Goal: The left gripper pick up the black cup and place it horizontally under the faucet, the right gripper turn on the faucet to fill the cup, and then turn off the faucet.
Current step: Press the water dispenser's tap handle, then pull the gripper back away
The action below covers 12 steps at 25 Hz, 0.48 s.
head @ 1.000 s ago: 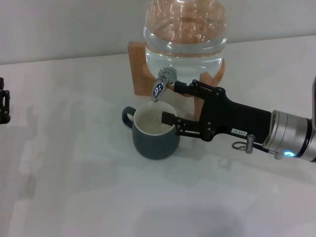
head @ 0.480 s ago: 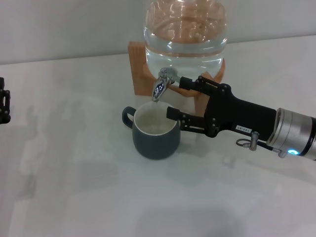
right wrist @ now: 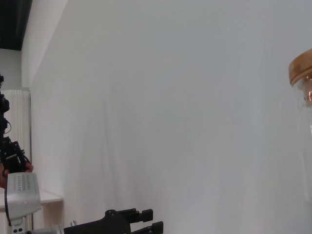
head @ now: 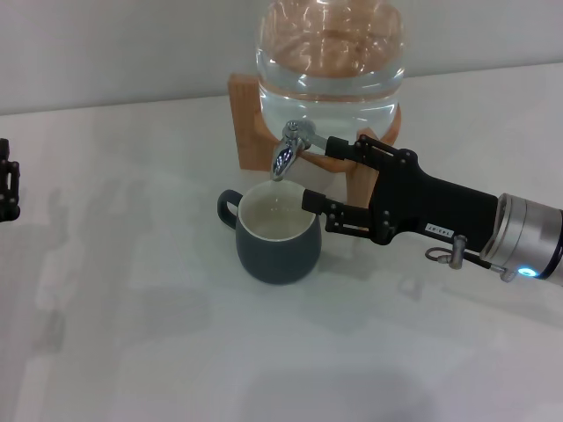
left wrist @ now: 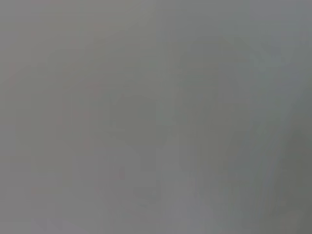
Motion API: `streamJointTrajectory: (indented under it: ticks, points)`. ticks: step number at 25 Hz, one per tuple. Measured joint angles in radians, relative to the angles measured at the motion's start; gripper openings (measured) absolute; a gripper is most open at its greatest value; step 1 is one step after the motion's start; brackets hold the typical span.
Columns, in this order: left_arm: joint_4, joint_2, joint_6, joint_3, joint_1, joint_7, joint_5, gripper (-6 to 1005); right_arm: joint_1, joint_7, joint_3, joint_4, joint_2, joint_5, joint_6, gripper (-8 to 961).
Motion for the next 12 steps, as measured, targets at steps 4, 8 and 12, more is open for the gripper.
streamJointTrajectory:
  ticks: [4, 8, 12]
  points:
    - [0.000, -0.001, 0.000, 0.001, 0.000, 0.000, 0.000, 488, -0.002, 0.000, 0.004, 0.000, 0.000, 0.000, 0.002, 855]
    - [0.000, -0.001, 0.000, 0.003, 0.000, 0.000, 0.000, 488, -0.011, 0.000, 0.010, -0.007, -0.001, 0.000, 0.003, 855]
    - [0.000, -0.002, 0.000, 0.013, 0.000, -0.001, 0.000, 488, -0.028, -0.001, 0.010, -0.029, -0.002, 0.000, 0.003, 855]
